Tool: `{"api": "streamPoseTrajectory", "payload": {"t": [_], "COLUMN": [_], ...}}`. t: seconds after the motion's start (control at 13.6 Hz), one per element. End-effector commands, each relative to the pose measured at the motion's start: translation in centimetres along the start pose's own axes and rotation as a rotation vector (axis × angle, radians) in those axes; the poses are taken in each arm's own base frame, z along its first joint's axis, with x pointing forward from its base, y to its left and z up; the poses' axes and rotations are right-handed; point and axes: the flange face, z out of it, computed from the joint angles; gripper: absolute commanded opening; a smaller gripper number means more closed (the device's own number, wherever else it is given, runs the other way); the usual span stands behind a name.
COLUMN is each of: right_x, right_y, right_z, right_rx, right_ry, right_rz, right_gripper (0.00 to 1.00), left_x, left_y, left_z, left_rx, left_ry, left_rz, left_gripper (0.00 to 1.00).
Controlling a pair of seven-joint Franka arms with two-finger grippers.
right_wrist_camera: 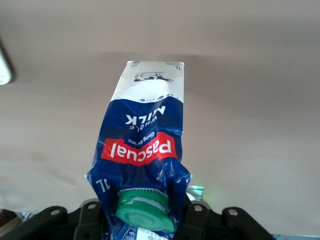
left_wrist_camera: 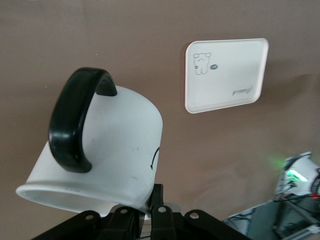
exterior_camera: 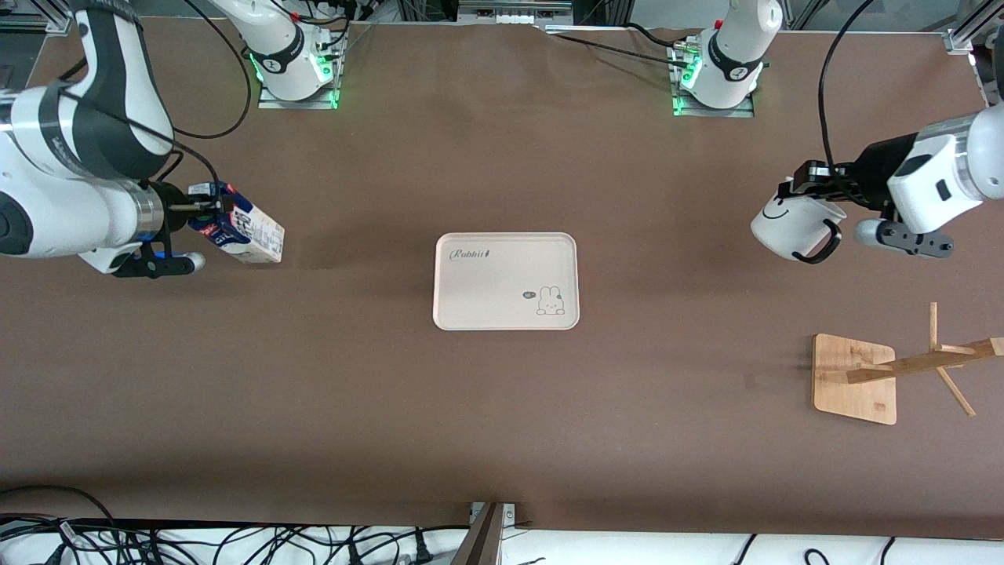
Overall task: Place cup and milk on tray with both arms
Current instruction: 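Lift the milk carton with the right gripper while the left gripper pulls the mug off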
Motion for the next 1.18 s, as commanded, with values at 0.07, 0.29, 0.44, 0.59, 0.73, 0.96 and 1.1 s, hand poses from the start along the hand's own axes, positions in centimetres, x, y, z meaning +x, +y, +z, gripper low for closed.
{"api": "streamPoseTrajectory", "payload": {"t": [0.07, 0.29, 0.44, 0.59, 0.73, 0.96, 1.1], "right_x": [-1.5, -2.2, -2.7, -3.5, -3.9, -4.4, -3.5], "right_y": [-6.5, -10.7, -13.1, -16.6, -20.0, -24.5, -26.5], "right_z": [0.0, -0.2, -0.2, -0.6, -0.3, 0.2, 1.2], "right_rx": [0.014, 0.063, 0.080, 0.081, 0.086, 0.088, 0.092], "right_ry": [-0.002, 0.008, 0.018, 0.056, 0.106, 0.186, 0.196], "right_rz": [0.047, 0.083, 0.078, 0.075, 0.065, 0.008, -0.026], "right_gripper": [0.47, 0.47, 0.47, 0.47, 0.47, 0.47, 0.47], "left_x": [-0.7, -0.9, -1.0, -1.0, -1.0, -1.0, -1.0], "left_y": [3.2, 3.0, 2.7, 2.6, 2.7, 2.7, 2.7], "left_z": [-0.3, -0.3, -0.4, -0.4, -0.4, -0.4, -0.4], "left_rx": [0.111, 0.111, 0.110, 0.108, 0.110, 0.111, 0.111], "left_ry": [-0.028, -0.047, -0.047, -0.047, -0.047, -0.047, -0.047], "left_rz": [0.058, 0.053, 0.049, 0.048, 0.049, 0.050, 0.050], "left_gripper": [0.00, 0.00, 0.00, 0.00, 0.00, 0.00, 0.00]}}
